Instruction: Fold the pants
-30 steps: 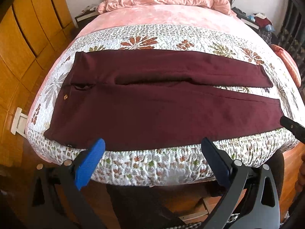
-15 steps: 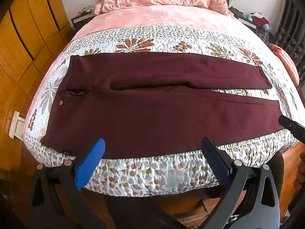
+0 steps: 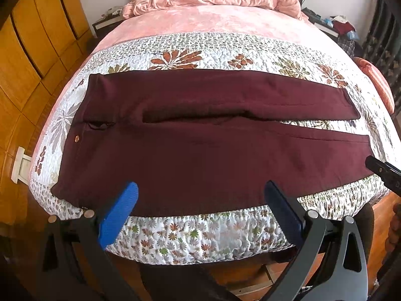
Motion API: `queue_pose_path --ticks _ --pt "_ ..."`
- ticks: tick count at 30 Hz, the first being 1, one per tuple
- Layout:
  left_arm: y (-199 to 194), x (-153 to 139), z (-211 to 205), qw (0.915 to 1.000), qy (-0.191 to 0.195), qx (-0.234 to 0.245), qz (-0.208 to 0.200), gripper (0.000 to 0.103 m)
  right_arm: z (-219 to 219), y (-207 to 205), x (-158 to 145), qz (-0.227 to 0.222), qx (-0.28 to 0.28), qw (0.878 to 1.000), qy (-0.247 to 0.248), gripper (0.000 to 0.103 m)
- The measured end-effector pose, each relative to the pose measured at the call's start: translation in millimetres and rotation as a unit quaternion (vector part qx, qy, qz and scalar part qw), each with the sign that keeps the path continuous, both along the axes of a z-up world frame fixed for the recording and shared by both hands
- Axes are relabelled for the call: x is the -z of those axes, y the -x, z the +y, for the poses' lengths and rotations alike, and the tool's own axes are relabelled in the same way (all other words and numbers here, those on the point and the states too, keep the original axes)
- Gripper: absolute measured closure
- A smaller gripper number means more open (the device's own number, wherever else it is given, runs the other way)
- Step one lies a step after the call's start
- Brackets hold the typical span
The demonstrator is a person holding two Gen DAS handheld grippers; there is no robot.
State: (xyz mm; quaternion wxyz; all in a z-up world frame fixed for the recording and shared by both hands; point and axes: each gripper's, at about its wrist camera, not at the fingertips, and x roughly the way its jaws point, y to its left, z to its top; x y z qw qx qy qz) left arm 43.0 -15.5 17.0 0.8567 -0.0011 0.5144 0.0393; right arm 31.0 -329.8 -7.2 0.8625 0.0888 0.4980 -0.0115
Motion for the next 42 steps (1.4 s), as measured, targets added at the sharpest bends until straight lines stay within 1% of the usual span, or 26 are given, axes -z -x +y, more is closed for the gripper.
queue_pose_path --ticks 20,23,25,27,28,29,30,33,34,35,36,38,39,42 --pt "-11 2 0 1.0000 -0.007 0.002 0.004 0.003 0 -11 4 0.004 0.002 1.000 -0.005 0.004" --pt "-14 4 0 1.0000 -0.003 0.002 0.004 0.003 -6 -17 1 -0.006 -0.009 1.000 -0.016 0.004" --pt "-22 7 2 0.9999 0.011 0.002 0.009 0.003 -21 -31 -4 -0.025 -0.012 0.999 -0.034 0.004" --pt "-37 7 3 0.9998 0.019 0.006 0.006 0.003 -51 -57 -9 -0.047 -0.009 0.997 -0.054 0.004" --pt "-45 8 4 0.9999 0.016 0.006 0.003 0.003 -65 -72 -11 -0.056 -0.005 0.997 -0.057 0.004" --pt "-55 8 4 0.9999 0.013 0.006 0.002 0.003 -88 -99 -10 -0.065 -0.004 0.996 -0.054 0.004" --pt "-69 8 3 0.9997 0.019 0.013 -0.001 0.003 -102 -119 -8 -0.064 -0.003 0.997 -0.048 0.004" --pt "-108 11 0 0.9987 0.042 0.029 -0.005 0.003 -150 -194 16 -0.016 -0.020 0.999 -0.048 0.004" --pt "-120 13 -1 0.9983 0.048 0.032 -0.002 0.003 -160 -211 25 0.000 -0.027 0.998 -0.054 0.004" --pt "-134 17 -3 0.9977 0.056 0.037 0.002 0.003 -176 -240 40 0.035 -0.033 0.997 -0.061 0.004" --pt "-144 19 -6 0.9972 0.064 0.039 0.006 0.003 -187 -257 51 0.051 -0.030 0.996 -0.060 0.004" --pt "-165 26 -11 0.9966 0.068 0.043 0.016 0.003 -198 -281 68 0.076 -0.046 0.993 -0.076 0.004" --pt "-173 29 -15 0.9961 0.071 0.048 0.018 0.003 -204 -294 78 0.088 -0.043 0.992 -0.079 0.004" --pt "-193 39 -26 0.9959 0.061 0.059 0.030 0.003 -209 -314 100 0.109 -0.050 0.989 -0.089 0.005"
